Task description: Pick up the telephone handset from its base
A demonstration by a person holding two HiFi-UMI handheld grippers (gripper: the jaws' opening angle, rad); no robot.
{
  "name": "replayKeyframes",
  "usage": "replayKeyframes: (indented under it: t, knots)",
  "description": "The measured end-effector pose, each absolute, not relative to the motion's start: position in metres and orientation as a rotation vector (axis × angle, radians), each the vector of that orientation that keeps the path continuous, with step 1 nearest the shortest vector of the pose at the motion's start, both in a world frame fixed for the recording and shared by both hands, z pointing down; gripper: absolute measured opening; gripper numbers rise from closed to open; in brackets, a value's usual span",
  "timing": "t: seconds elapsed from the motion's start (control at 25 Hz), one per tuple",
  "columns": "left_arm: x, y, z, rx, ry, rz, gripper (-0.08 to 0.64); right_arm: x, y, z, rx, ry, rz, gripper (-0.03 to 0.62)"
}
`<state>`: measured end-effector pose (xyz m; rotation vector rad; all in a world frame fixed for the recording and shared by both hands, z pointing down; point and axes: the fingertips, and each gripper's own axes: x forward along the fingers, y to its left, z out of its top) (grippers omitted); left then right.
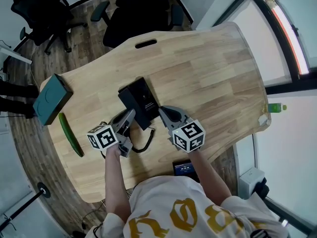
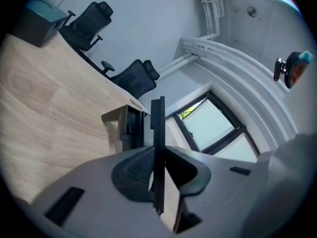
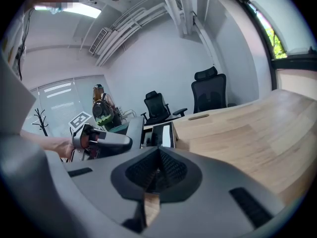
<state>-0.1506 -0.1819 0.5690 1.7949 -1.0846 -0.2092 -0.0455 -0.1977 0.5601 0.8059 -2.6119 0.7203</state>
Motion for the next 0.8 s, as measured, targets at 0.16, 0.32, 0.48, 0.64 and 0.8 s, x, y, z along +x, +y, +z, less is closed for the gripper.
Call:
replayKeyframes:
  t: [0.16,0.32,0.48,0.64,0.8]
  knots:
    - [-0.144,-0.178,0.553,1.832,-1.070,-0.210,0.072,-0.037,-0.193,0.552,0.871,-2.588,0.663,0.006]
    - [-0.142,-0.170,0.537,1.851,-1.067,-0.245,0.072,-0.025,-0.195,0.543,0.999,-2.537,0.554,0.006]
    - [-0.141,-0.158,0.523,1.885,-1.049,-0.262,0.072,-0.024,-0.190,0.533,1.032,-2.534,0.513,0.006]
    - [-0.142,-0.144,0.513,1.908,-1.046,-0.281,0.072,-0.021,-0.182,0.522,1.082,-2.554,0.499,0.006]
    - [-0.144,-0.130,0.501,1.935,-1.047,-0.291,0.072,-0.022,-0.170,0.510,1.083,-2.594,0.467,0.006]
